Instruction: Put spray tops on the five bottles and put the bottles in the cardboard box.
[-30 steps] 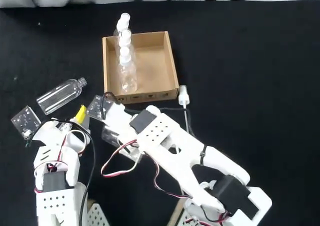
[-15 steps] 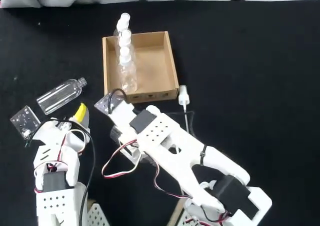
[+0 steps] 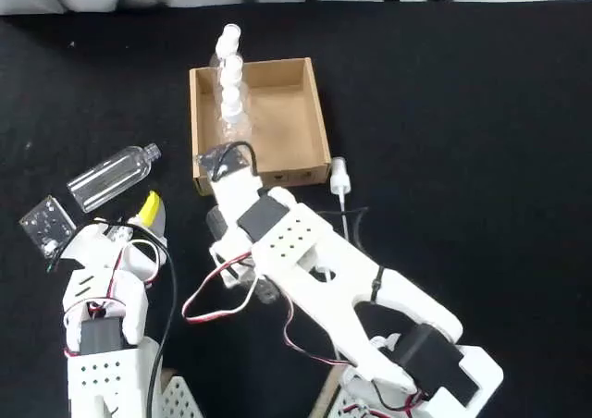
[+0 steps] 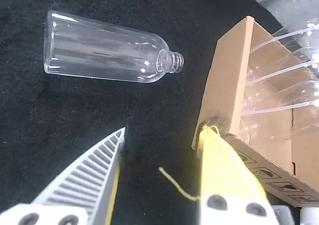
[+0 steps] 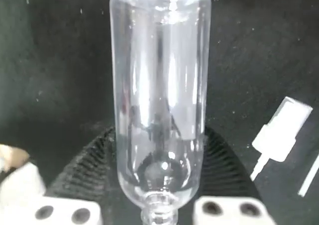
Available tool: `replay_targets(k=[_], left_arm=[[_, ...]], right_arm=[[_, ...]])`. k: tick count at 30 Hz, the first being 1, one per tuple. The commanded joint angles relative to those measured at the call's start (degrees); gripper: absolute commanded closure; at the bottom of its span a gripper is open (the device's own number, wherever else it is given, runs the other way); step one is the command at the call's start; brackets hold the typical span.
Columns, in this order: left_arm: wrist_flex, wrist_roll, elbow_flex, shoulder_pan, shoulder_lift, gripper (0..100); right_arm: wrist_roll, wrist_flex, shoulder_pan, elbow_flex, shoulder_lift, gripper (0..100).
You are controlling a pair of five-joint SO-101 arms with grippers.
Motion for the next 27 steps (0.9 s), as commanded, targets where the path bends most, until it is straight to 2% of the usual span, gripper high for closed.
replay_targets(k=[1, 15, 27], left_arm=[[-1.3, -0.6, -0.7, -0.7, -0.5, 79], [-1.3, -0.6, -0.7, -0.7, -0.5, 79], [-1.3, -0.6, -0.7, -0.7, -0.5, 79]], right_arm=[[-4.7, 0.0, 1.6, -3.9, -3.9, 89.9], [-26.9, -2.7, 1.6, -3.8, -3.9, 89.9], [-42.5, -2.7, 1.8, -3.6, -3.5, 89.9]])
